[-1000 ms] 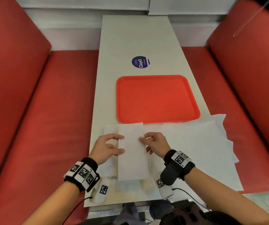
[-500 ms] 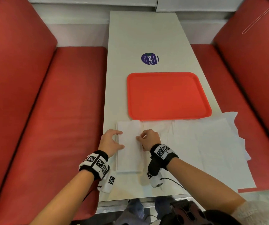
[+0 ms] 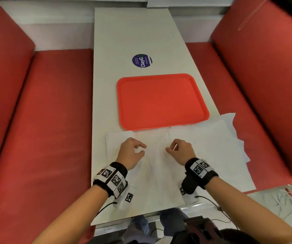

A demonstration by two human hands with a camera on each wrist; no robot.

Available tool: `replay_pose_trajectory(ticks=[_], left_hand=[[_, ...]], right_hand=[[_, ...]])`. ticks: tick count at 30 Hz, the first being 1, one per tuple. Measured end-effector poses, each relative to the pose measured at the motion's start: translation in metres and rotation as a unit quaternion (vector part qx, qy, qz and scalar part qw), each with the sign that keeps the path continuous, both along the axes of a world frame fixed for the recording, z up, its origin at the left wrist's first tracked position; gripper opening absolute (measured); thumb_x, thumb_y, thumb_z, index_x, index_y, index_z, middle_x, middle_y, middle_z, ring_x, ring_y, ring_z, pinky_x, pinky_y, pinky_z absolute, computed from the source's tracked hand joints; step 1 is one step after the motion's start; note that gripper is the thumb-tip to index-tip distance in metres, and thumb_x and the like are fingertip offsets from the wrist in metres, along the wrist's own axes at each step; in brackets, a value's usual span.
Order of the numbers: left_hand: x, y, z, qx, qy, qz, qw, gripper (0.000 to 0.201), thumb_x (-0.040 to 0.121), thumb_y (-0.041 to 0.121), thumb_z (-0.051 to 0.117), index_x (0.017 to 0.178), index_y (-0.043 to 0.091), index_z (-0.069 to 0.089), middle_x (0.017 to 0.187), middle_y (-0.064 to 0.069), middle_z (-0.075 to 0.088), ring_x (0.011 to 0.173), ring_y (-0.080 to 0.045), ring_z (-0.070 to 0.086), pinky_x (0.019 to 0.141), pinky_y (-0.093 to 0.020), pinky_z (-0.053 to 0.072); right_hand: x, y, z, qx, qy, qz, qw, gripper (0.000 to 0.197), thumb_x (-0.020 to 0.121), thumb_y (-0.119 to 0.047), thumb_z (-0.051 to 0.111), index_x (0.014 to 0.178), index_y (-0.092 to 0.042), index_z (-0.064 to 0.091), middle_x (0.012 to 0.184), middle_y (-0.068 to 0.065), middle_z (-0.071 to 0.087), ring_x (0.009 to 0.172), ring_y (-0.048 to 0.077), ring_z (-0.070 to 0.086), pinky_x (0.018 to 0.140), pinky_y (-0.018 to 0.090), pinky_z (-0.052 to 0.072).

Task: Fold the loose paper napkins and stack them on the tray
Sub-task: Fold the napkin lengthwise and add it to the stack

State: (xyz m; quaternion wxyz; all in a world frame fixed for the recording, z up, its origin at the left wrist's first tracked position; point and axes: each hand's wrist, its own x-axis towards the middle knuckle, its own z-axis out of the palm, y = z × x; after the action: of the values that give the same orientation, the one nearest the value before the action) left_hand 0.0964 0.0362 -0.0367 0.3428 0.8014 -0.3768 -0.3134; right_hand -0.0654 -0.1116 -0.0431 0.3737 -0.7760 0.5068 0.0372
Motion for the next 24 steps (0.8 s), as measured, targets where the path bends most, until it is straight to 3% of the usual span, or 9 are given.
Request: replay_pose_trajectory(ticks=[3, 9, 13, 17, 20, 24], left_hand=[[-0.025, -0.030, -0.005, 0.010, 0.012, -0.043, 0.999, 0.017, 0.085, 0.006, 0.065, 0.095, 0.016, 0.073, 0.106, -0.004, 0.064, 0.093, -0.014, 0.057, 0.086, -0.027, 0.048], [-0.074, -0.084, -0.018, 0.055, -0.074, -0.205, 0.974, 0.037, 0.091, 0.023, 0.062, 0.126, 0.015, 0.056, 0.132, -0.001, 0.050, 0.123, -0.019, 0.045, 0.103, -0.034, 0.038], [-0.104, -0.114, -0.021, 0.068, -0.064, -0.229, 0.969, 0.049, 0.092, 0.027, 0.061, 0.136, 0.013, 0.047, 0.141, -0.002, 0.043, 0.131, -0.020, 0.039, 0.108, -0.035, 0.034], [-0.131, -0.143, -0.024, 0.082, -0.021, -0.208, 0.974, 0.065, 0.092, 0.027, 0.061, 0.148, 0.011, 0.031, 0.149, -0.008, 0.033, 0.137, -0.025, 0.028, 0.112, -0.032, 0.027], [-0.145, -0.163, -0.031, 0.080, 0.015, -0.162, 0.983, 0.064, 0.090, 0.022, 0.063, 0.146, 0.013, 0.033, 0.138, -0.012, 0.041, 0.130, -0.027, 0.034, 0.108, -0.033, 0.032], [-0.156, -0.180, -0.035, 0.030, 0.034, -0.090, 0.995, 0.038, 0.085, 0.014, 0.067, 0.122, 0.016, 0.058, 0.102, -0.004, 0.055, 0.106, -0.027, 0.054, 0.094, -0.036, 0.044]], right_hand=[[-0.051, -0.036, 0.003, -0.025, 0.037, -0.051, 0.998, 0.020, 0.082, -0.028, 0.072, 0.090, -0.014, 0.061, 0.088, 0.004, 0.060, 0.082, 0.023, 0.059, 0.068, 0.028, 0.044], [-0.136, -0.080, 0.003, -0.068, 0.148, -0.136, 0.977, 0.056, 0.073, -0.035, 0.080, 0.119, -0.018, 0.053, 0.126, 0.011, 0.047, 0.120, 0.032, 0.044, 0.095, 0.043, 0.043], [-0.165, -0.094, -0.005, -0.050, 0.178, -0.151, 0.971, 0.082, 0.068, -0.043, 0.082, 0.135, -0.021, 0.040, 0.138, 0.011, 0.039, 0.130, 0.036, 0.033, 0.101, 0.049, 0.041], [-0.171, -0.095, -0.017, -0.050, 0.172, -0.131, 0.975, 0.088, 0.067, -0.047, 0.082, 0.138, -0.021, 0.037, 0.138, 0.011, 0.034, 0.131, 0.035, 0.028, 0.102, 0.047, 0.041], [-0.174, -0.096, -0.021, -0.062, 0.162, -0.124, 0.977, 0.087, 0.067, -0.049, 0.081, 0.138, -0.022, 0.038, 0.138, 0.010, 0.033, 0.130, 0.034, 0.027, 0.101, 0.044, 0.043], [-0.182, -0.096, -0.026, -0.073, 0.156, -0.116, 0.978, 0.087, 0.066, -0.054, 0.079, 0.137, -0.025, 0.038, 0.138, 0.008, 0.032, 0.130, 0.032, 0.028, 0.097, 0.044, 0.046]])
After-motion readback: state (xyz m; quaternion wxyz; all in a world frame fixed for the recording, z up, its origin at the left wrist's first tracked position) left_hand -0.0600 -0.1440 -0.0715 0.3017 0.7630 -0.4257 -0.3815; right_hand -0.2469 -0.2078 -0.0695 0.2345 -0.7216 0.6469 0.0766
